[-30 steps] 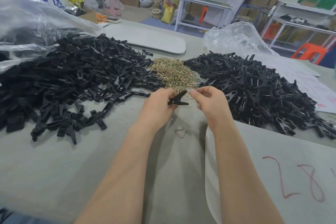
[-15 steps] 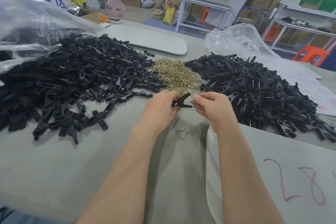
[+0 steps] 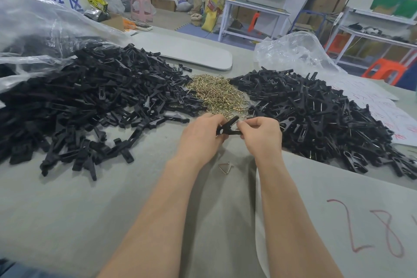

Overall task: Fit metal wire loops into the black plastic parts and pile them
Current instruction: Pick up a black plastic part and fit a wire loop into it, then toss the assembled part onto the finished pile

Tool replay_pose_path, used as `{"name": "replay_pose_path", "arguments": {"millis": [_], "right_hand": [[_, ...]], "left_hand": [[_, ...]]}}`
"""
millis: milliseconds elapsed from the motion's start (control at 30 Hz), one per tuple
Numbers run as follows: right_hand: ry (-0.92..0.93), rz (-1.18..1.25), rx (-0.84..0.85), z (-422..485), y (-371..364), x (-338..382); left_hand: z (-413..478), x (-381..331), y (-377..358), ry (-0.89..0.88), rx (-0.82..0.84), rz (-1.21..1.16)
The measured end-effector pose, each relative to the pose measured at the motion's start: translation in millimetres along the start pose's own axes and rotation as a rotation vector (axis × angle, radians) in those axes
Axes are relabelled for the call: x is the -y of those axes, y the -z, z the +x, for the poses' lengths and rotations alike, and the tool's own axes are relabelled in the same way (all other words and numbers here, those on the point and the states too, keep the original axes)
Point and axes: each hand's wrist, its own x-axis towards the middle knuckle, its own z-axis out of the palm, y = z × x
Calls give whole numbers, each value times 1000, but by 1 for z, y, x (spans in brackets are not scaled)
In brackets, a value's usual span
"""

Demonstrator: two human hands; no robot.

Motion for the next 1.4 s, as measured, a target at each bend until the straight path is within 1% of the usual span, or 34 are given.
{"name": "replay_pose_path", "arguments": {"millis": [67, 100, 133, 167, 267, 333, 400, 433, 567, 633, 733, 833, 867, 933, 1000, 1033, 1067, 1100, 1133, 1167, 1200, 1233, 1267, 1300, 1367, 1400], "right_hand": [[8, 0, 22, 0, 0, 1], [-5, 49, 56, 1, 2, 0], [-40, 131, 125, 2, 6, 1], [-100, 235, 229, 3, 11, 1], [-345, 628, 604, 4, 27, 0], [-411, 715, 770, 3, 29, -4], [-429, 712, 863, 1, 27, -4], [-436, 705, 880, 0, 25, -3], [-415, 736, 830, 0, 21, -2], [-387, 748, 804, -1, 18, -2], [-401, 758, 766, -2, 13, -1], [-394, 728, 776, -3, 13, 0], [-386, 708, 766, -3, 16, 1], [-335, 638, 678, 0, 20, 0], [-193, 460, 601, 0, 21, -1], [-124, 366, 550, 1, 19, 2], [-76, 317, 451, 3, 18, 4], [-46, 341, 306, 9, 18, 7], [-49, 504, 142, 16, 23, 14], [-67, 785, 3, 22, 30, 22], [-61, 1083, -73, 29, 36, 28], [-32, 1235, -121, 35, 41, 30], [-9, 1188, -150, 38, 43, 32], [-6, 1039, -143, 37, 37, 31], [-43, 696, -73, 24, 13, 28], [-5, 496, -9, 18, -3, 27]], "left_hand": [[0, 0, 1, -10, 8, 19], [-1, 1, 2, -14, 10, 15], [-1, 1, 3, -20, 12, -7], [-1, 2, 5, -28, 17, -45], [-1, 1, 11, -98, 43, -192], [-1, 0, 15, -147, 41, -235], [-2, -2, 18, -195, 24, -229], [-2, -3, 18, -226, 13, -225], [-1, -6, 19, -246, -1, -299], [-1, -5, 18, -232, 5, -350], [-2, -6, 17, -207, 11, -436], [-3, -7, 18, -162, 21, -525], [-3, -6, 18, -146, 27, -509], [-1, -2, 17, -110, 70, -379], [-2, 0, 13, -70, 150, -227], [-1, 0, 11, -48, 171, -198], [-1, 0, 10, -21, 169, -194], [0, 0, 10, 18, 138, -208], [2, 1, 11, 72, 61, -247], [4, 2, 14, 136, -65, -306], [6, 4, 18, 200, -226, -387], [8, 6, 23, 259, -396, -484], [9, 9, 27, 317, -555, -589], [9, 11, 30, 380, -681, -706], [10, 17, 33, 507, -829, -960], [10, 20, 35, 564, -868, -1066]]}}
